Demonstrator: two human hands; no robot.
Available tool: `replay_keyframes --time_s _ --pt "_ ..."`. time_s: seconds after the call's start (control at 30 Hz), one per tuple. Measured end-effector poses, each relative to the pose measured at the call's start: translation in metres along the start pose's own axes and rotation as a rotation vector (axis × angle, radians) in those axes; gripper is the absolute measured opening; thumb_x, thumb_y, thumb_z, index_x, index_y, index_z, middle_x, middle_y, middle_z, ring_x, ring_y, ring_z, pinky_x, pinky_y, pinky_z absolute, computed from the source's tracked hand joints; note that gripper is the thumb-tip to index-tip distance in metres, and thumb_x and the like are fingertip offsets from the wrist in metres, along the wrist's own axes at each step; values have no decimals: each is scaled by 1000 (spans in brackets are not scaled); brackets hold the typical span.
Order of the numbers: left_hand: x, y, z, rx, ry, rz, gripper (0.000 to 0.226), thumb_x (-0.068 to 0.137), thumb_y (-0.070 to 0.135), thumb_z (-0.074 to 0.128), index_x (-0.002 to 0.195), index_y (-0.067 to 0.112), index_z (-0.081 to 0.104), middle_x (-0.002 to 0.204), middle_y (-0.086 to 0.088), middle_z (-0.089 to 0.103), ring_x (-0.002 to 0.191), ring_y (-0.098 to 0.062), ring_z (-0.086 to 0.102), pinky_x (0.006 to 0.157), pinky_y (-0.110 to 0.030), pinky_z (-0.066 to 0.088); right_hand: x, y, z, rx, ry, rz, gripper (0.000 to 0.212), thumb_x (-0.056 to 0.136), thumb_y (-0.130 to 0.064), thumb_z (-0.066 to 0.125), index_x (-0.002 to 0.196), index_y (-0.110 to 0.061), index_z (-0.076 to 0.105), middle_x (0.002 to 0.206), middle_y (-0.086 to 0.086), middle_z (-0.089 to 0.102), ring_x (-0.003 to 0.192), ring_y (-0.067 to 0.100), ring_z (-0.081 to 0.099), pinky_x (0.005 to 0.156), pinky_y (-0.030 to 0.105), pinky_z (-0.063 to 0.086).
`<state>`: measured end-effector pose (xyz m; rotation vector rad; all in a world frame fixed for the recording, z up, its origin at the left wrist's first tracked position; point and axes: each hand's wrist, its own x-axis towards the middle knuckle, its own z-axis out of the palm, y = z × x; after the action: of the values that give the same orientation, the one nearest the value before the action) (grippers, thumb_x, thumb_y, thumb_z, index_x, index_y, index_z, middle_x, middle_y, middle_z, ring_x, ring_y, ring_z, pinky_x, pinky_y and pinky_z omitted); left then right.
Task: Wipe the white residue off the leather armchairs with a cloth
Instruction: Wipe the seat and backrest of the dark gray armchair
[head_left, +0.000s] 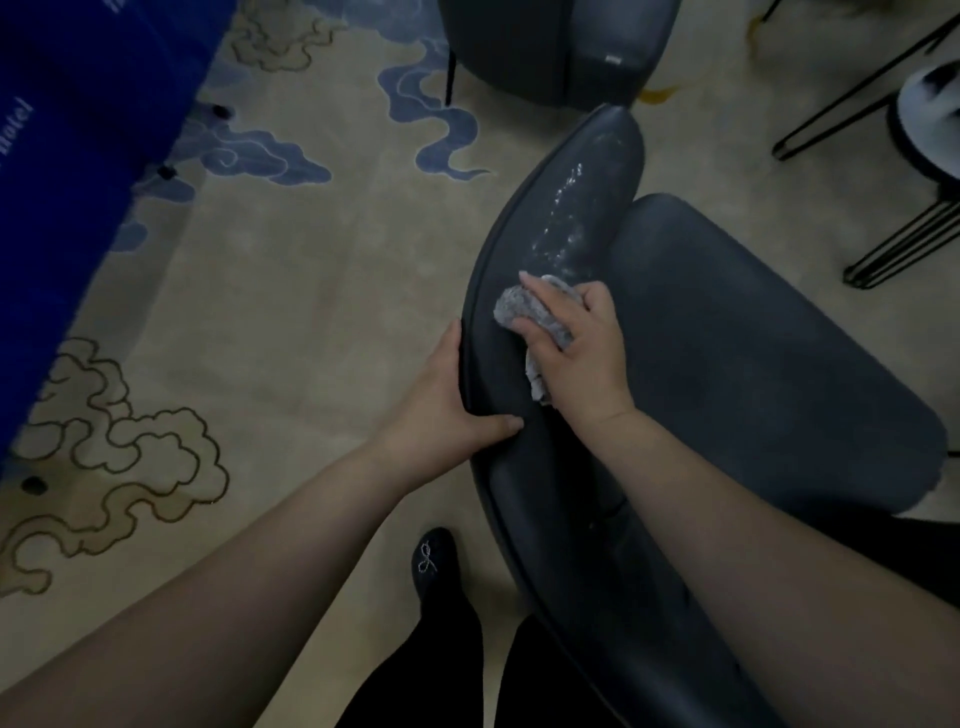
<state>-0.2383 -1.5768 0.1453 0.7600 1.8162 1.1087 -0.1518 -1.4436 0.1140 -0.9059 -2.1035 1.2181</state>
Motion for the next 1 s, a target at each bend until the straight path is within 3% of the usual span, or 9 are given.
replay_keyframes --time_s 0.03,0.13,0.23,0.33,0.43,0.57,0.7,0.9,1.0 --pt "4 1 -3 15 -17 13 87 70 10 82 113 67 33 113 46 50 105 9 58 82 -9 47 -4 -1 -1 -10 -28 -39 41 84 -12 71 123 -19 63 95 -10 36 79 -7 53 76 3 43" --pt "15 0 -11 22 -70 37 86 69 10 83 117 61 33 116 39 53 107 6 58 85 -12 48 -8 1 -3 -153 -75 -171 46 80 -14 74 124 -14 63 96 4 40 89 6 46 89 4 35" --pt "25 -4 -16 13 -114 37 87 68 11 84 122 56 33 119 31 56 107 4 59 86 -14 49 6 1 1 -145 -26 -101 43 82 -8 72 124 -12 63 96 11 41 85 10 48 84 1 36" --pt "33 -6 -20 9 -136 37 91 69 12 84 136 44 32 126 28 53 112 3 57 93 -18 48 24 4 8 -190 59 -88 41 82 -9 72 123 -12 64 95 9 39 87 11 46 86 1 34" --pt "43 -6 -22 8 -142 23 100 68 14 85 148 28 26 137 15 49 121 -6 53 103 -32 45 43 13 7 -257 70 -110 40 82 -12 72 122 -12 65 94 7 38 90 16 44 89 5 32" --pt "64 -4 -20 -17 -138 -1 102 68 17 85 149 26 24 141 5 48 127 -13 50 106 -40 43 69 25 5 -296 58 -151 39 83 -14 71 121 -12 65 94 8 38 90 17 42 89 5 31" --pt "86 3 -19 38 -90 21 98 67 17 85 147 24 28 138 7 49 125 -8 49 105 -37 43 89 35 3 -324 85 -167 39 83 -16 71 122 -11 65 93 8 37 88 17 42 88 16 35" --pt "119 12 -18 130 -69 -10 109 66 22 87 152 20 19 150 2 37 136 -13 39 111 -37 37 104 47 2 -283 113 -178 39 83 -14 70 121 -10 65 91 9 37 87 18 43 86 9 34" --pt "132 19 -11 188 10 17 95 65 26 86 143 26 33 137 10 49 120 -2 49 99 -18 43 114 52 0 -273 105 -186 40 83 -13 71 122 -9 65 91 9 37 86 19 43 86 10 35"
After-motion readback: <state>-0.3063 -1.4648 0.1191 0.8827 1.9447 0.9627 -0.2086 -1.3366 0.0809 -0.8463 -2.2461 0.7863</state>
